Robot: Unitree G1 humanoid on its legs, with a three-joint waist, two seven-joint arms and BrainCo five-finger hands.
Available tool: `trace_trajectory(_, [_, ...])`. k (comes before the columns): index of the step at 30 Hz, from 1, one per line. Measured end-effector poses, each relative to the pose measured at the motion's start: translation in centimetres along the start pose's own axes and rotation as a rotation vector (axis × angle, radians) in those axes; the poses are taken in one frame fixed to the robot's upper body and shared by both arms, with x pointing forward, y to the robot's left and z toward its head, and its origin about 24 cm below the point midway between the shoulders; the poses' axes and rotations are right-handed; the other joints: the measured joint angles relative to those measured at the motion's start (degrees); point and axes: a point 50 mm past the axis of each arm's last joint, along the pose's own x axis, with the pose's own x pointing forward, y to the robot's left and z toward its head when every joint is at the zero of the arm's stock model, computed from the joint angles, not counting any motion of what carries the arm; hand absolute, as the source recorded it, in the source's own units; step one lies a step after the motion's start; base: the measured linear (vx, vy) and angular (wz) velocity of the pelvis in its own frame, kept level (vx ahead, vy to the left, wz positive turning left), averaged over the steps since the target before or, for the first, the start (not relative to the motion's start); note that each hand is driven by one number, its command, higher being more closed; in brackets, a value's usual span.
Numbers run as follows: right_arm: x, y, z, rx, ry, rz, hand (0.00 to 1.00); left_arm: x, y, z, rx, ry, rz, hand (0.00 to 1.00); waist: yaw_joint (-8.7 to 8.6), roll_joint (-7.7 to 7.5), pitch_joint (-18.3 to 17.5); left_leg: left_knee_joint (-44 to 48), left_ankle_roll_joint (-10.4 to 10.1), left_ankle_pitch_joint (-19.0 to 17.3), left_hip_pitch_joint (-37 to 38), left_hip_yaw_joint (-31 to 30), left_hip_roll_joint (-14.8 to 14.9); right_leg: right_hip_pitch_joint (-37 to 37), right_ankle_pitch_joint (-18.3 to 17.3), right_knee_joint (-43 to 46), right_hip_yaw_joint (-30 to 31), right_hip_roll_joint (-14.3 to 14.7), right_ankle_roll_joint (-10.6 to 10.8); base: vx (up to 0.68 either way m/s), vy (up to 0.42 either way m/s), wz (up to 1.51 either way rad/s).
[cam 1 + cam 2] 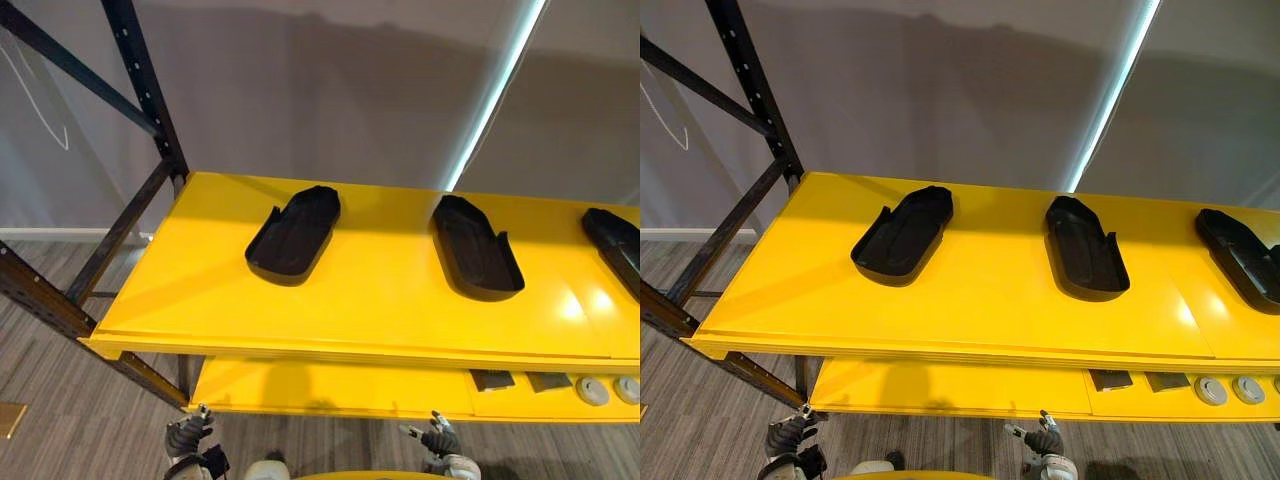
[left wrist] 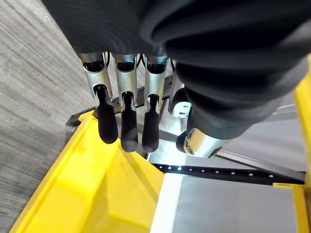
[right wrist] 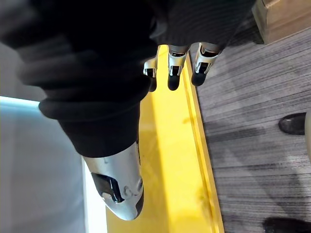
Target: Walk over and take plastic housings, then place them on the shelf
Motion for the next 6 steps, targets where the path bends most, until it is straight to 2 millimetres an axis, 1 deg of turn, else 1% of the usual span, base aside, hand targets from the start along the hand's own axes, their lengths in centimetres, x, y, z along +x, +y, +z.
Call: trace_trajectory(6, [0.1,-0.6,-0.2,0.031,0.012,-0.025,0.00,0.5,-2.3,-0.3,0.035,0.032,-0.086,0.00,-0.11,1.04,0.1,-0.6,0.1,-0.1,0.6,0.7,-0.5,0.4,0.0,-0.4,0.7,-0.5,0.1,0.04,0.006,-0.03])
